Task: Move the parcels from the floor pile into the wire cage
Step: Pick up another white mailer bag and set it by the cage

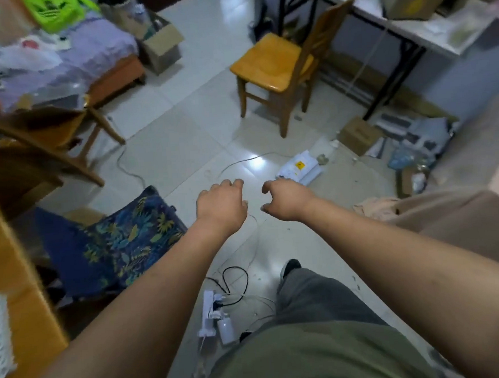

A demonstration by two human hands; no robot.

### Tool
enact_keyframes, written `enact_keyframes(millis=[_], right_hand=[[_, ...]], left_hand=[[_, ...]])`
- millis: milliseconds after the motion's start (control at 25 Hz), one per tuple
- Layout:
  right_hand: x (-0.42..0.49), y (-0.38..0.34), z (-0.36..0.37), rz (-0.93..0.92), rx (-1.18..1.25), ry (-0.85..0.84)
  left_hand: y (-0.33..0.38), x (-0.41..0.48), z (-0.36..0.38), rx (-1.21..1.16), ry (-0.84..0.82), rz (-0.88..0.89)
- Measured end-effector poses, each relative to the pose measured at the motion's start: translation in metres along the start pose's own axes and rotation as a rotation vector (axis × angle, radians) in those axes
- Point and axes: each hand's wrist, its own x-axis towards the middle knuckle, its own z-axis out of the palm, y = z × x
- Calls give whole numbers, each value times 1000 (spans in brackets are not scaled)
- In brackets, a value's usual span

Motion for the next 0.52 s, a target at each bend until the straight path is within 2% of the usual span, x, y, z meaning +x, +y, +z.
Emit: enact_keyframes(millis=[200, 520], right_hand=[[15, 85, -22, 169, 67, -12], [61, 194, -59, 341, 108, -67]], left_hand=[[67, 80, -10, 30, -22, 143], [142, 197, -26, 81, -33, 272]])
